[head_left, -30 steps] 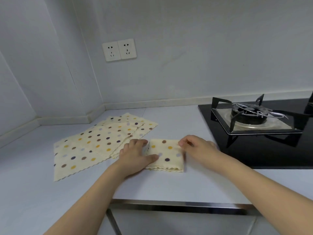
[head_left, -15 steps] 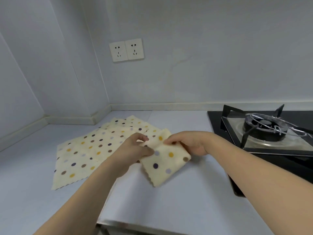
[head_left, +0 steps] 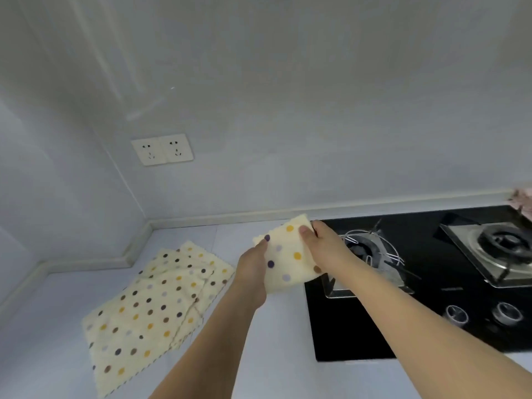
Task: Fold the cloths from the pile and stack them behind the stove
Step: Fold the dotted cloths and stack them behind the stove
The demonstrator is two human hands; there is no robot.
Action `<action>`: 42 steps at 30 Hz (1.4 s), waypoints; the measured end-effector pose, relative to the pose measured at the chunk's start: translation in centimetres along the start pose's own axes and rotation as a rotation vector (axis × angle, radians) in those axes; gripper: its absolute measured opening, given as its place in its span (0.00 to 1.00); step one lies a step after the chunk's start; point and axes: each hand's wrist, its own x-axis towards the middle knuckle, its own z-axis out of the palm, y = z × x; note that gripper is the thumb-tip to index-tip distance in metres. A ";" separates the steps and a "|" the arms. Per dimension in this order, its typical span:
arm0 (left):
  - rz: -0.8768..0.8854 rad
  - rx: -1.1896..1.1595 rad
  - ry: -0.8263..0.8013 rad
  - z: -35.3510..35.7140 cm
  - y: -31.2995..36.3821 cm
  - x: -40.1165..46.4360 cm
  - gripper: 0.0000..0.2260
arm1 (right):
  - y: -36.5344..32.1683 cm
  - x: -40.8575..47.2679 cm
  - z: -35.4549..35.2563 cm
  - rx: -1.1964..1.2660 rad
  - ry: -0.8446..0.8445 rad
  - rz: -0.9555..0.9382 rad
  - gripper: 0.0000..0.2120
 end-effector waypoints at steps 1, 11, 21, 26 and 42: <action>0.017 0.035 0.007 1.8 0.8 -1.0 0.11 | -0.2 -0.5 -2.0 -0.018 0.036 0.005 0.13; 0.475 0.358 0.012 22.1 1.1 -7.1 0.11 | 3.3 -3.9 -21.6 0.039 0.275 0.018 0.12; 0.449 0.400 -0.017 40.4 -1.0 -8.9 0.10 | 8.8 -1.0 -39.5 0.176 0.238 0.220 0.15; 0.420 0.468 -0.091 48.8 -1.6 -7.2 0.12 | 11.1 1.1 -47.1 0.316 0.302 0.253 0.10; 0.267 0.459 -0.263 80.1 -6.8 -7.4 0.02 | 23.4 5.8 -77.4 0.352 0.390 0.307 0.13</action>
